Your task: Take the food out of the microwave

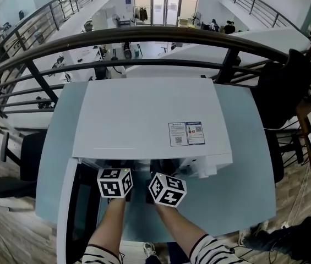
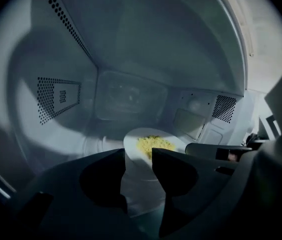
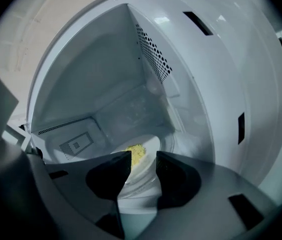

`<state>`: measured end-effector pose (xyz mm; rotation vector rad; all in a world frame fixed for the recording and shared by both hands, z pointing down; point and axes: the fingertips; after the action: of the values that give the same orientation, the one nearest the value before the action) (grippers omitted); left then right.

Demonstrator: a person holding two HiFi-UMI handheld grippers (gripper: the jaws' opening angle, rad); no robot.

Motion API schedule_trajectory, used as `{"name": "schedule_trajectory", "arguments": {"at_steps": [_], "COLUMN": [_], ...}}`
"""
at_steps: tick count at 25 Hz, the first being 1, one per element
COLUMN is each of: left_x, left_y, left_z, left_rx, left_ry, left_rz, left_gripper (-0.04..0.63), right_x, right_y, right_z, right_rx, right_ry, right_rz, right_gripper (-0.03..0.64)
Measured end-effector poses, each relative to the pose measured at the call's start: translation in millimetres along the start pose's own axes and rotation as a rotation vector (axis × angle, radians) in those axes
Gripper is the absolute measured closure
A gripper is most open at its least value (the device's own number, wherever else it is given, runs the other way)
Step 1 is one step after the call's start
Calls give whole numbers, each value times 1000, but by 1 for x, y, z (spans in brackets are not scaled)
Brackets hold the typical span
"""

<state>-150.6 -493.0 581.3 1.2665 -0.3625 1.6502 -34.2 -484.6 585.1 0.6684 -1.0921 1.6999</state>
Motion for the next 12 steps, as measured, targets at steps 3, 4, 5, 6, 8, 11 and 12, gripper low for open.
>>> {"name": "schedule_trajectory", "arguments": {"at_steps": [3, 4, 5, 6, 8, 11, 12], "left_x": [1, 3, 5, 6, 7, 7, 7], "left_y": [-3, -4, -4, -4, -5, -7, -8], "left_z": [6, 8, 9, 9, 10, 10, 9], "left_rx": [14, 11, 7, 4, 7, 21, 24], "left_ry": [43, 63, 79, 89, 96, 94, 91], "left_rz": [8, 23, 36, 43, 42, 34, 29], "left_gripper": [445, 445, 445, 445, 445, 445, 446], "right_x": [-2, -2, -1, -1, 0, -1, -1], "right_y": [0, 0, 1, 1, 0, -2, -3], "right_z": [2, 3, 3, 3, 3, 3, 3], "right_rx": [16, 21, 26, 29, 34, 38, 36], "right_ry": [-12, -15, -18, -20, -20, -13, -12], "right_rz": [-3, -4, -7, -11, -15, 9, 18], "right_gripper": [466, 466, 466, 466, 466, 482, 487]}}
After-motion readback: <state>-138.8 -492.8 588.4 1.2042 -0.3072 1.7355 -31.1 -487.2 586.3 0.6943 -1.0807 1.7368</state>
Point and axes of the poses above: the fingertips, and each gripper's own axes: z forward along the fingers, y to its left, x out of its underside, and after that the axes turned 15 degrees about x, right-handed
